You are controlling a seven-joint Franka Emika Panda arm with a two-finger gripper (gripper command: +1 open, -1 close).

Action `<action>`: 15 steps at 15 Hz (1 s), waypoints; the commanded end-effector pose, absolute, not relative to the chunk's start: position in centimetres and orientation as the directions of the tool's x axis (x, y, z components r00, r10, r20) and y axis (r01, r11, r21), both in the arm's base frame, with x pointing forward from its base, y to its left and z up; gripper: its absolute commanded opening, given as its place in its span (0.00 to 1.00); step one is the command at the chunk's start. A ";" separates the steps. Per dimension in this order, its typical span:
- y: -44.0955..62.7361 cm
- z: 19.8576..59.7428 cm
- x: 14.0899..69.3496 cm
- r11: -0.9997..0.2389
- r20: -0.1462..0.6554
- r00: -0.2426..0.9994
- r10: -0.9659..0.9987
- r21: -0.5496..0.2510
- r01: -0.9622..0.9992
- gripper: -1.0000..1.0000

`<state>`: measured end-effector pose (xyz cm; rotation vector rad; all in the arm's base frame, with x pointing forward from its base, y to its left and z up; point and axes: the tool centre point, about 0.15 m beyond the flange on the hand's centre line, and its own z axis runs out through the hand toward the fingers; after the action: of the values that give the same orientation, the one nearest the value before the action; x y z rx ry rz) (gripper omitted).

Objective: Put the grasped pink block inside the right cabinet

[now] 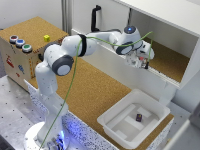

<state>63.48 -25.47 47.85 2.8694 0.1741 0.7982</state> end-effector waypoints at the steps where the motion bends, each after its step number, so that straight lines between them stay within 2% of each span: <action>1: -27.5 48.4 67.6 -0.988 0.459 0.875 0.153 0.067 0.138 0.00; 2: -27.3 48.1 67.6 -0.988 0.459 0.875 0.156 0.073 0.137 1.00; 9: -25.9 46.0 65.8 -0.976 0.471 0.855 0.218 0.084 0.202 1.00; 15: -23.2 47.5 58.2 -0.977 0.494 0.845 0.207 0.147 0.154 1.00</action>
<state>63.66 -25.26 46.31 2.9243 0.2556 0.7415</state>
